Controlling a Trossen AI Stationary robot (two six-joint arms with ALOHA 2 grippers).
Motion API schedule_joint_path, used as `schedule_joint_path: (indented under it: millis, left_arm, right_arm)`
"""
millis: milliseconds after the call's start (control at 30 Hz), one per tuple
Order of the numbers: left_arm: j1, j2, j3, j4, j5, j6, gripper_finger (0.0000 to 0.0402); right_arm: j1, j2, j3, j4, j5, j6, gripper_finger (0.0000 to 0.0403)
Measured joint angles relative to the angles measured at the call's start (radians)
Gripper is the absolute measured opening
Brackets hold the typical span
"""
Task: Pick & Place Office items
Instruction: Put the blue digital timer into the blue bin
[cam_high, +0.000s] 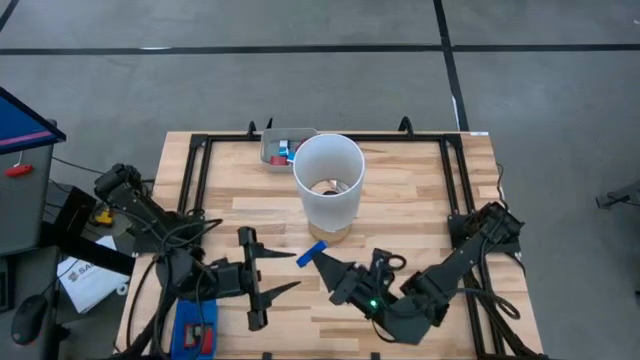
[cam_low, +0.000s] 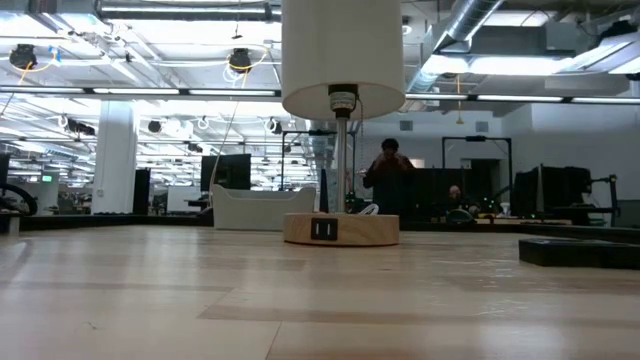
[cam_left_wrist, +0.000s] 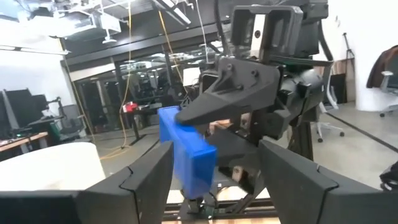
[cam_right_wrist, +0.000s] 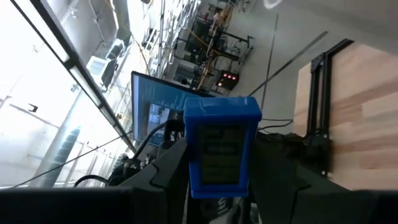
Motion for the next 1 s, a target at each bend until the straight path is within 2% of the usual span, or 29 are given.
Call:
schedule_joint_path:
  millis: [233, 400, 1000]
  left_arm:
    - [0.038, -0.001, 0.0, -0.002, 0.019, -0.011, 0.023]
    - [0.064, -0.001, 0.0, -0.001, 0.018, -0.058, 0.0209]
    - [0.071, -0.002, 0.0, 0.005, -0.021, -0.108, 0.0057]
  right_arm:
    - [-0.028, 0.0, -0.001, 0.011, -0.061, -0.032, 0.0139]
    - [-0.03, 0.0, -0.001, 0.013, -0.073, -0.049, 0.0139]
    - [-0.028, 0.0, -0.002, 0.011, -0.083, -0.055, 0.0139]
